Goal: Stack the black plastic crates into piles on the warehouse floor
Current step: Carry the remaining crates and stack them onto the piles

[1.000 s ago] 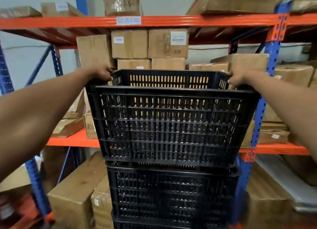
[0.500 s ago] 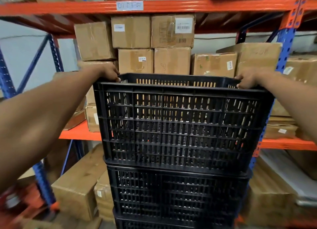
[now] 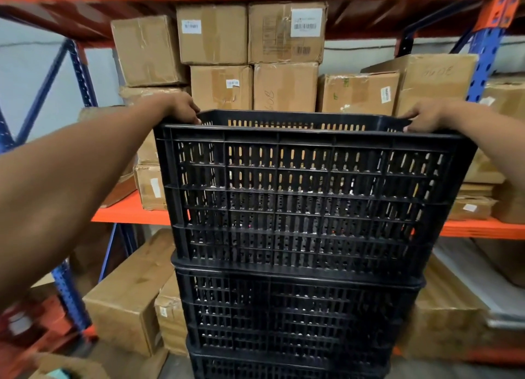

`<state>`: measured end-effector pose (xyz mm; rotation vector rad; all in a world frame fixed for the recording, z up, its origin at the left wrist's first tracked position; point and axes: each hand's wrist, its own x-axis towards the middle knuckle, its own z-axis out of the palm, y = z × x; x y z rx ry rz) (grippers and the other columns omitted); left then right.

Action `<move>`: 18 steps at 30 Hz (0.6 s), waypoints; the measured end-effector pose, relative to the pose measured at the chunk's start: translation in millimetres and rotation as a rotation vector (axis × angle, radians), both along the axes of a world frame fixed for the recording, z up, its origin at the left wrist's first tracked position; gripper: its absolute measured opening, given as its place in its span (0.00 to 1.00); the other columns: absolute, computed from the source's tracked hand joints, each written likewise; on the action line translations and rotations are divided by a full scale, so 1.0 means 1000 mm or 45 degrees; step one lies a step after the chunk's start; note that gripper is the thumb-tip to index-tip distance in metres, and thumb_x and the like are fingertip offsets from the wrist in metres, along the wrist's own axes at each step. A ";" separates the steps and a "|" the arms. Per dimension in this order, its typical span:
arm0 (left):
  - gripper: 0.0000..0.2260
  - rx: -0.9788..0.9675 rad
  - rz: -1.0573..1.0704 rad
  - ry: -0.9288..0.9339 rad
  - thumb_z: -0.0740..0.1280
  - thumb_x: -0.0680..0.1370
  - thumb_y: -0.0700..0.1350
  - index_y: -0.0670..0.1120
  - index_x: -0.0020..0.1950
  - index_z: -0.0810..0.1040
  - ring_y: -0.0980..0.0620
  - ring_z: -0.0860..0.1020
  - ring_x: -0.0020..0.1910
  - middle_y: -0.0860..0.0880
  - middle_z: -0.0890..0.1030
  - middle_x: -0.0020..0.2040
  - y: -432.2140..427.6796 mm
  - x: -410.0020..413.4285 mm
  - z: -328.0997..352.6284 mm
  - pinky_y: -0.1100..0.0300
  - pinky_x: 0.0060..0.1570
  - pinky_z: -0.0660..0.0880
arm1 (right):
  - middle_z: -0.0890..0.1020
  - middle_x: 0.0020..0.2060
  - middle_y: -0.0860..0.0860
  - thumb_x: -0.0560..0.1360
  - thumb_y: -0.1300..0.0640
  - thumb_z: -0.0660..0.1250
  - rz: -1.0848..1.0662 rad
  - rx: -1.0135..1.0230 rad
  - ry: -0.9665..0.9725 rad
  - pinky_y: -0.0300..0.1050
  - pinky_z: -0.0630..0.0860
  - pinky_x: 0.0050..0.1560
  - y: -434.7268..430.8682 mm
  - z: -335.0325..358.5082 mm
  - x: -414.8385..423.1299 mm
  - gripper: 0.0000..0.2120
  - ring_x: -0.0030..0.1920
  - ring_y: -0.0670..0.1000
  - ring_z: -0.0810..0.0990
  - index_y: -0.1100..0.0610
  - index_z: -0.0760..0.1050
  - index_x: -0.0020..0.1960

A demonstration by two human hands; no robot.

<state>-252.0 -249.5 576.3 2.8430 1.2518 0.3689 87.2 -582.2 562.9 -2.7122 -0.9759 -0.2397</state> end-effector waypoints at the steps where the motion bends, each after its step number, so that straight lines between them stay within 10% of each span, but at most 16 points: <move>1: 0.24 0.009 0.000 0.004 0.67 0.77 0.46 0.42 0.73 0.70 0.41 0.71 0.69 0.42 0.73 0.71 0.002 0.001 0.000 0.50 0.71 0.65 | 0.76 0.65 0.61 0.77 0.63 0.65 -0.003 0.003 0.009 0.47 0.67 0.66 0.000 -0.001 -0.001 0.19 0.66 0.61 0.72 0.60 0.75 0.67; 18: 0.22 0.153 -0.029 0.178 0.63 0.80 0.44 0.39 0.73 0.68 0.39 0.71 0.69 0.37 0.72 0.70 -0.011 -0.002 -0.004 0.50 0.69 0.65 | 0.79 0.57 0.61 0.76 0.62 0.67 0.084 -0.235 0.095 0.49 0.71 0.50 -0.021 0.003 -0.035 0.17 0.52 0.59 0.77 0.63 0.75 0.64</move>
